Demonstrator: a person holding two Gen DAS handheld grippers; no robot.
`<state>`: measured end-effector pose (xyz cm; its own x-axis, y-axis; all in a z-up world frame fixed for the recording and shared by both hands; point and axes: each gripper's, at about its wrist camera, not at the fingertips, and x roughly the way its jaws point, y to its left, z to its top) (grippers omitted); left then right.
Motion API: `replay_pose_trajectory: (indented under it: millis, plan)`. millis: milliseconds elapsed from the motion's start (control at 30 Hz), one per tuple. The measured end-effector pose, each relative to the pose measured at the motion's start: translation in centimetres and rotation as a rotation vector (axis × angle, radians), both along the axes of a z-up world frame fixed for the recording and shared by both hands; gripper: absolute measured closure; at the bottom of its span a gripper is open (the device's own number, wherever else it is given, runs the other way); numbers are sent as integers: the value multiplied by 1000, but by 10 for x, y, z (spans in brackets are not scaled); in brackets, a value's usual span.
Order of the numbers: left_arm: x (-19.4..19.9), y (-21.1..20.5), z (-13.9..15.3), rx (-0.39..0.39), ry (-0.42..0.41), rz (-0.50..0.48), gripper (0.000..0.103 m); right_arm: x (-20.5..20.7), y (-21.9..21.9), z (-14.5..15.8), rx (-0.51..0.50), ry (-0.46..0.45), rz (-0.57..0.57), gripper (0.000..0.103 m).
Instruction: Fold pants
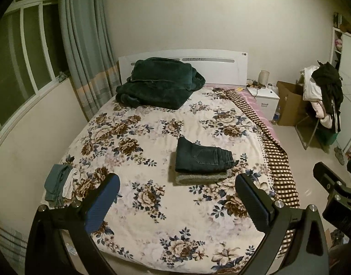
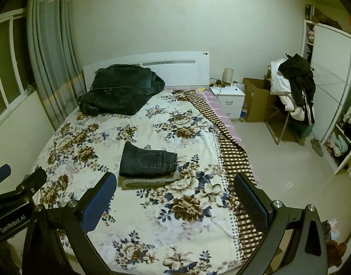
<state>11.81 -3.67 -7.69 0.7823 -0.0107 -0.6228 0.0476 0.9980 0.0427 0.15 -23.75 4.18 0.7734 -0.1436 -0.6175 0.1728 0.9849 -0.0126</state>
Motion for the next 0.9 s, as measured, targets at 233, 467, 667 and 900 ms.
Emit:
replay_pose_trajectory:
  millis: [233,467,667,900]
  plan:
    - [-2,0,2,0,-12,5,0,1,0,3,3,-1,11,0]
    - [0,-1,4,-1,-21,14,0,5,-1,2,13,9,22,0]
    - [-2,-1,4,-1,-28,20,0,8,0,3,12,2,31,0]
    - [-2,-2,5,-2,-30,24,0,9,5,-1,22,11,39,0]
